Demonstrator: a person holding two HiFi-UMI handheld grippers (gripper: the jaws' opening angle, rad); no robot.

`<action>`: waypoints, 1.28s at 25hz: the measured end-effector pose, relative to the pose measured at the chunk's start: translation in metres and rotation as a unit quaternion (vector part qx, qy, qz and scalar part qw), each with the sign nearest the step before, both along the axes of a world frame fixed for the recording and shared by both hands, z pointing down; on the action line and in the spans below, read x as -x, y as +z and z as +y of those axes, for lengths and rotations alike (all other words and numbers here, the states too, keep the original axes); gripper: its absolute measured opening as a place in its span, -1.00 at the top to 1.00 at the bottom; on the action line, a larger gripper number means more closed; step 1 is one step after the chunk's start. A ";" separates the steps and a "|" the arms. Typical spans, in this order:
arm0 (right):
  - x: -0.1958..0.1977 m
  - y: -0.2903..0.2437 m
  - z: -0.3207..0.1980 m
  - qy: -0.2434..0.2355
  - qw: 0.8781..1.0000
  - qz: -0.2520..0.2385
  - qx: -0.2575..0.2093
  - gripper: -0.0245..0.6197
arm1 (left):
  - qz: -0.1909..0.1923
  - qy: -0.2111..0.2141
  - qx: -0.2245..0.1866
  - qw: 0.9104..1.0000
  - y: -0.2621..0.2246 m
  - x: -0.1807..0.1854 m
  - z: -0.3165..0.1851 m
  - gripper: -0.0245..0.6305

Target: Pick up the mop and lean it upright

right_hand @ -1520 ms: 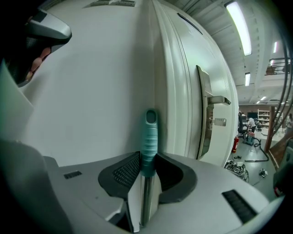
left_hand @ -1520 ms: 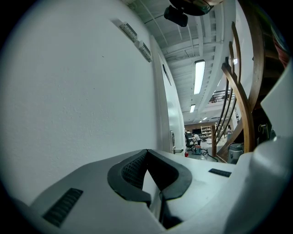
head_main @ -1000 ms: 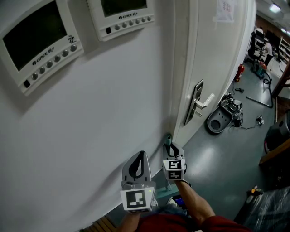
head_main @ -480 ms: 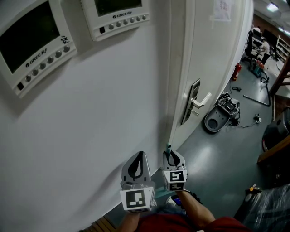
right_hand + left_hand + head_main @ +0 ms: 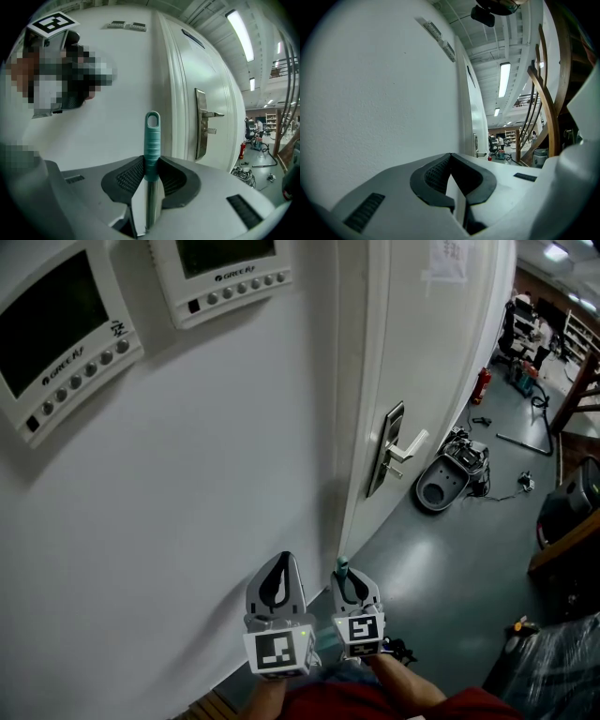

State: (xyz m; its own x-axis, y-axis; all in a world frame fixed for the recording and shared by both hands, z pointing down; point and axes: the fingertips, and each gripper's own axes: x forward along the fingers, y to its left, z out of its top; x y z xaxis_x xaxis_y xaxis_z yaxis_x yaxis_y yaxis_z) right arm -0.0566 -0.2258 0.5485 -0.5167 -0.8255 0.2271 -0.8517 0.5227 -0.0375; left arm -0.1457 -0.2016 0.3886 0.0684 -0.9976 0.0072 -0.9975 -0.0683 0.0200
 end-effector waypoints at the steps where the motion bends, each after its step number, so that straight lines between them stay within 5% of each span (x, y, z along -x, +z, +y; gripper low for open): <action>1: -0.001 0.001 0.001 -0.002 1.000 0.005 0.000 0.59 | 0.002 0.002 -0.004 1.000 -0.002 -0.001 0.000 0.88; 32: -0.034 -0.036 0.042 0.005 0.998 -0.030 -0.049 0.60 | -0.004 0.001 -0.001 1.000 -0.004 -0.003 0.007 0.88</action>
